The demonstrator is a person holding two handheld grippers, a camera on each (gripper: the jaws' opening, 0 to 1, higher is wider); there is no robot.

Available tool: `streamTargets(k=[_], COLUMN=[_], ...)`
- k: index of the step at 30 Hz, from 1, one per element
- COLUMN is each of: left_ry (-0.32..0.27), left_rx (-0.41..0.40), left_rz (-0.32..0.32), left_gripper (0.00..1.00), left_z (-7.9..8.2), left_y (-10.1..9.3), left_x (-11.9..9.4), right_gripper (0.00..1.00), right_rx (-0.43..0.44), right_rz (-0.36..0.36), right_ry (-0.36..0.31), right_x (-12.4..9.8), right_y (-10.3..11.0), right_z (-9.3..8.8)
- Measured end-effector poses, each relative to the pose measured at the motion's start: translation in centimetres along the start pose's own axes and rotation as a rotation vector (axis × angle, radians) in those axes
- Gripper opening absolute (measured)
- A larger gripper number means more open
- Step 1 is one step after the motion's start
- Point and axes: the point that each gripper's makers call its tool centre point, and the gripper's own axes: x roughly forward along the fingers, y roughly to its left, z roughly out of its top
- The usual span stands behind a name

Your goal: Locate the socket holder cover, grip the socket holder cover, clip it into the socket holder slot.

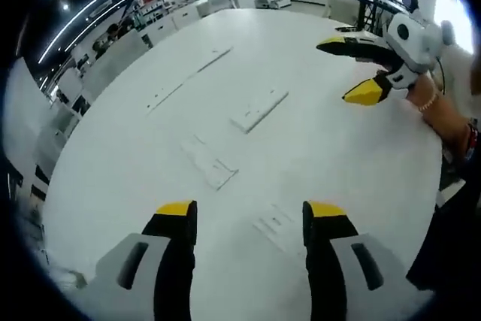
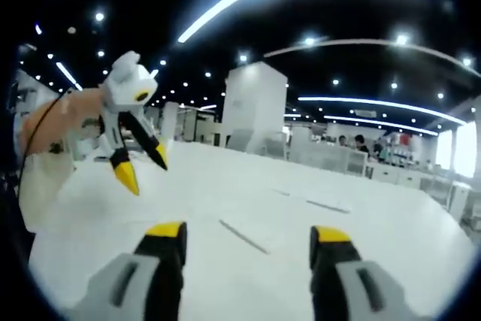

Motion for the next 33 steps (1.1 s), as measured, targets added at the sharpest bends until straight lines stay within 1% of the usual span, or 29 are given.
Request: streamTargets(k=[1, 2, 3, 6, 8, 12, 16, 18, 20, 23, 27, 29, 31, 33], left_ry=[0.013, 0.043, 0.063, 0.148, 0.203, 0.255, 0.321, 0.334, 0.361, 0.376, 0.38, 0.393, 0.423, 0.439], left_rx=[-0.021, -0.037, -0.045, -0.095, -0.125, -0.146, -0.194, -0.21, -0.252, -0.28, -0.292, -0.304, -0.321, -0.328], left_rz=[-0.002, -0.004, -0.01, -0.026, -0.038, -0.047, -0.061, -0.061, -0.064, -0.056, -0.06, -0.056, -0.064, -0.067], left_gripper=[0.57, 0.57, 0.57, 0.56, 0.54, 0.49, 0.49, 0.48, 0.47, 0.46, 0.44, 0.44, 0.43, 0.43], left_z=[-0.3, -0.9, -1.3, -2.7, -3.6, -4.0, -4.6, -4.8, -5.3, -5.6, -6.0, -6.3, -7.0, -7.3], left_y=[0.0, -0.3, -0.5, -1.0, -1.4, -1.7, -2.5, -2.7, -3.1, -3.2, -3.5, -3.5, -3.8, -4.0], left_x=[0.0, 0.1, 0.1, 0.5, 0.7, 1.2, 1.6, 1.7, 1.8, 1.8, 2.0, 2.0, 2.1, 2.1], right_gripper=[0.67, 0.67, 0.67, 0.67, 0.67, 0.67, 0.67, 0.67, 0.67, 0.67, 0.67, 0.67, 0.67, 0.67], right_rx=[0.001, 0.002, 0.002, -0.003, -0.007, -0.009, 0.0, 0.003, 0.005, 0.001, -0.002, -0.002, 0.0, 0.001], right_rz=[0.0, 0.001, 0.002, 0.005, 0.006, -0.005, -0.015, -0.018, -0.019, -0.019, -0.022, -0.024, -0.024, -0.024], right_ry=[-0.003, -0.005, -0.006, -0.002, 0.002, 0.012, 0.02, 0.022, 0.024, 0.023, 0.024, 0.027, 0.031, 0.029], right_x=[-0.1, -0.1, -0.1, 0.1, 0.2, 0.1, 0.0, -0.1, -0.1, -0.2, -0.2, -0.2, -0.2, -0.2], right_y=[0.3, 0.4, 0.5, 0.9, 1.2, 0.9, 0.6, 0.6, 0.5, 0.7, 0.7, 0.7, 0.7, 0.8], right_z=[0.0, 0.1, 0.1, 0.0, -0.1, -0.5, -0.8, -0.9, -0.9, -0.8, -0.7, -0.8, -0.9, -0.8])
